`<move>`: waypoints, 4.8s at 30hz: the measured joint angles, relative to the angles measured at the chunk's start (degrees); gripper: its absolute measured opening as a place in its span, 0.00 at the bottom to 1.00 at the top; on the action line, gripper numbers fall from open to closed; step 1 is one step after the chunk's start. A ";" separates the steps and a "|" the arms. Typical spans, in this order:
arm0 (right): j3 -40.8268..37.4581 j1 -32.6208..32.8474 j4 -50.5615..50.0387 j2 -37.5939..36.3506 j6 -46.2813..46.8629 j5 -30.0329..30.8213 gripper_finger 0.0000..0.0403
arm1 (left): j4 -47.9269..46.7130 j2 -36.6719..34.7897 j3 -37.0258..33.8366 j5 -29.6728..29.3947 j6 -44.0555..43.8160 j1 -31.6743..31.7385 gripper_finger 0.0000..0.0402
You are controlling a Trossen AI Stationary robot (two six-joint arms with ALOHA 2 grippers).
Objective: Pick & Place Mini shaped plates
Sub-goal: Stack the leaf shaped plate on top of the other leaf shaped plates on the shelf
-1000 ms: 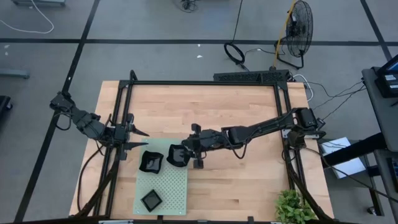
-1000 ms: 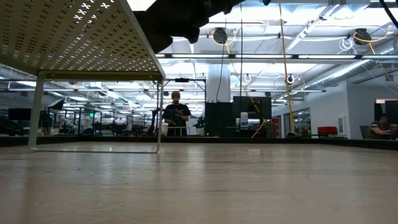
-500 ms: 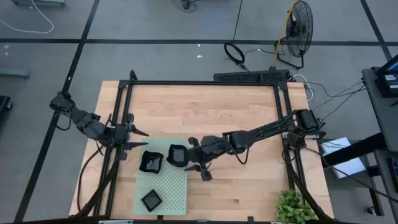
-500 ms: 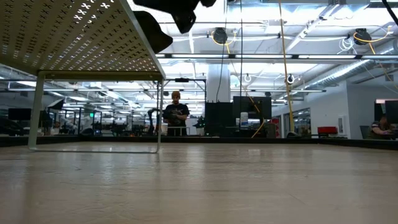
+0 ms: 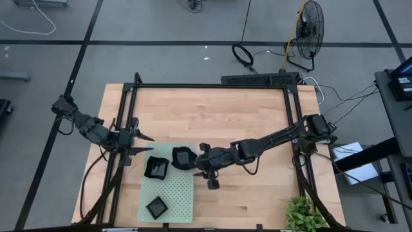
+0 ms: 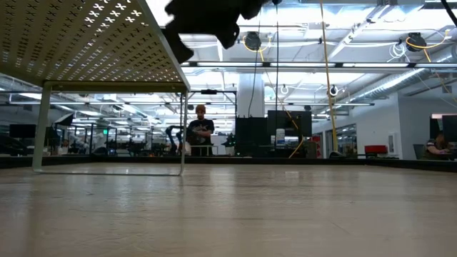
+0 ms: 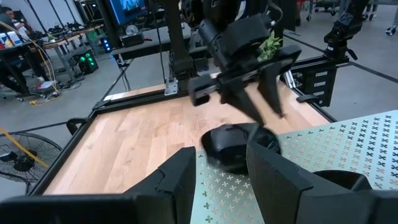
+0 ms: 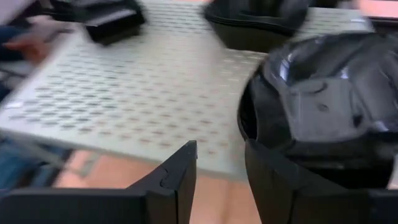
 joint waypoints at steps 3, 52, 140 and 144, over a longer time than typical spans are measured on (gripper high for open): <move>0.00 0.23 -0.66 -0.04 0.00 5.12 0.31 | 0.00 0.00 0.00 0.00 0.00 0.00 0.37; -2.42 -0.74 2.94 -0.15 -14.16 12.60 0.31 | 0.00 0.00 0.00 0.00 0.00 0.01 0.37; -2.49 6.04 4.57 -2.78 -46.32 22.02 0.24 | 0.00 0.00 0.00 0.02 0.00 0.01 0.37; -2.49 6.64 7.11 -2.78 -41.33 23.64 0.25 | 0.00 0.00 0.00 0.02 0.00 -0.01 0.37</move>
